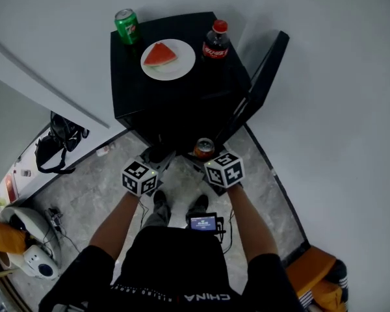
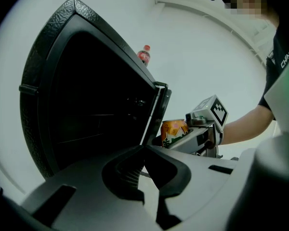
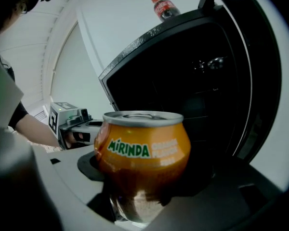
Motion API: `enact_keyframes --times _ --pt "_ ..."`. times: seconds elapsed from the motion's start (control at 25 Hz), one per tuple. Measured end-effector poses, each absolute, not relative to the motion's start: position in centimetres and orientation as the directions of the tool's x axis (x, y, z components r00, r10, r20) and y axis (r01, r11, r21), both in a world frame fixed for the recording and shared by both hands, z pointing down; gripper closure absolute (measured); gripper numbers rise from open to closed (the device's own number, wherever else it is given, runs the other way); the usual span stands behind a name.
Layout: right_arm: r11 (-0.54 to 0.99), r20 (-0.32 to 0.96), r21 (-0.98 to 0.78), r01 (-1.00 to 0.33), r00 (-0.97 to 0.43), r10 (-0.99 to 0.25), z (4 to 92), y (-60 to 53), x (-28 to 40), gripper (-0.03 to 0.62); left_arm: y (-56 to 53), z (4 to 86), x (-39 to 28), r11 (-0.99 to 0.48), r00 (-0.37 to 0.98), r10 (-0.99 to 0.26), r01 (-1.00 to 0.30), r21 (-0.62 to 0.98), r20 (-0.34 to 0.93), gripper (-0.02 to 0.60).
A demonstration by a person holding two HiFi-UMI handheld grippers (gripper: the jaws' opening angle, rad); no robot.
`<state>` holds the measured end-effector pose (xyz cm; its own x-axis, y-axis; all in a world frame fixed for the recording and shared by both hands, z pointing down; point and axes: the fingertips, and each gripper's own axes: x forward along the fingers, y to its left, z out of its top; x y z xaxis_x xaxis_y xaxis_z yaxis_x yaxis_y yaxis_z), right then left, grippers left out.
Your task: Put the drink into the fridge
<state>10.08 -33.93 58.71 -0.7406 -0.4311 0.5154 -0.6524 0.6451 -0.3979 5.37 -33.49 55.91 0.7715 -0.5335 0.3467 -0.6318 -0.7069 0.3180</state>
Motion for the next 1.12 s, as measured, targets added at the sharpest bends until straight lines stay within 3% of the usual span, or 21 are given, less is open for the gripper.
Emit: enact_keyframes --times 0.28,0.6,1.12 --pt "0.698 0.531 -0.348 -0.625 -0.746 -0.403 62.8 -39.5 9.0 0.250 -38.6 59.4 4.9 -0.632 0.683 -0.638 -0.728 0.264 0.357 0.569" --pt "0.631 0.492 -0.301 -0.715 -0.684 -0.539 68.9 -47.9 8.2 0.250 -44.5 65.2 3.4 -0.440 0.484 -0.798 -0.875 0.202 0.361 0.569" --pt "0.601 0.397 -0.194 -0.776 -0.622 -0.675 73.0 -55.8 5.3 0.250 -49.4 69.9 2.4 -0.299 0.353 -0.866 -0.933 0.198 0.354 0.569"
